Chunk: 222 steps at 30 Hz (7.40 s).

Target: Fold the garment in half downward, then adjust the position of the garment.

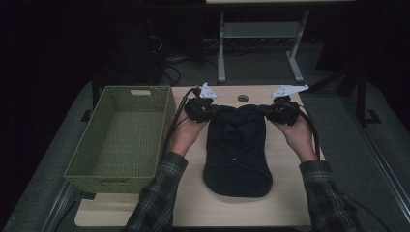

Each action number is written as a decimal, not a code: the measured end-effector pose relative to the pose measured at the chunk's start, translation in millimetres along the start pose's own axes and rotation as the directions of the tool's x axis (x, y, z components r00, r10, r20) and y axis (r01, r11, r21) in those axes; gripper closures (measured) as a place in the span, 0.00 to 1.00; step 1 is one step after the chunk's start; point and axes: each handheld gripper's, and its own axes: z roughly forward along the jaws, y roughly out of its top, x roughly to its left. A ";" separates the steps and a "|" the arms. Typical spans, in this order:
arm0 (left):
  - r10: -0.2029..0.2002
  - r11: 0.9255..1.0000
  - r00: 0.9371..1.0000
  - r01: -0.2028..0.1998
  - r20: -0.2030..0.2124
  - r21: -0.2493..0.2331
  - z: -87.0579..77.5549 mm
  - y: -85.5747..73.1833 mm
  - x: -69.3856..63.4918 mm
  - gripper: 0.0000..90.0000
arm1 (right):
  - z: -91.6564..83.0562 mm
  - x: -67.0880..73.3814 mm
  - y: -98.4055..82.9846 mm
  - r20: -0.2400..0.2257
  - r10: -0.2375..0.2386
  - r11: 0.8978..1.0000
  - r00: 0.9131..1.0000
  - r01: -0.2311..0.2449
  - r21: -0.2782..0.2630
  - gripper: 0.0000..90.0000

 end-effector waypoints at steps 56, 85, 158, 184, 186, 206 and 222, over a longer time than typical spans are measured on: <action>0.053 0.985 0.998 -0.059 -0.040 -0.164 -57.0 30.3 -10.8 0.90 | -46.5 24.0 30.1 0.068 -0.082 0.980 0.994 0.093 -0.178 0.87; 0.040 0.997 0.989 -0.030 0.141 -0.067 -71.6 -63.5 -88.1 0.89 | -62.9 99.0 -68.4 -0.045 -0.112 0.989 0.993 0.107 -0.101 0.85; -0.173 0.982 0.980 0.164 0.097 0.090 -5.4 -80.3 -56.0 1.00 | -36.1 93.3 -110.2 -0.282 0.004 0.999 0.960 0.011 0.053 1.00; -0.099 0.980 0.979 0.064 0.180 0.188 54.4 -75.9 -61.7 1.00 | -16.3 143.1 -139.3 -0.386 -0.049 0.979 0.921 0.120 0.163 1.00; -0.107 0.984 0.976 0.076 0.192 0.163 47.5 -72.6 -61.8 1.00 | -18.0 145.7 -136.0 -0.391 -0.059 0.982 0.919 0.124 0.143 1.00; -0.093 0.982 0.975 0.056 0.202 0.180 -11.6 -103.1 -95.4 0.99 | -20.3 82.9 -130.7 -0.147 0.034 0.997 0.989 -0.023 0.080 1.00; -0.101 0.981 0.982 0.072 0.157 0.179 -14.5 -99.2 -85.1 0.92 | -32.4 83.0 -142.1 -0.114 0.051 0.997 0.992 -0.044 0.071 0.85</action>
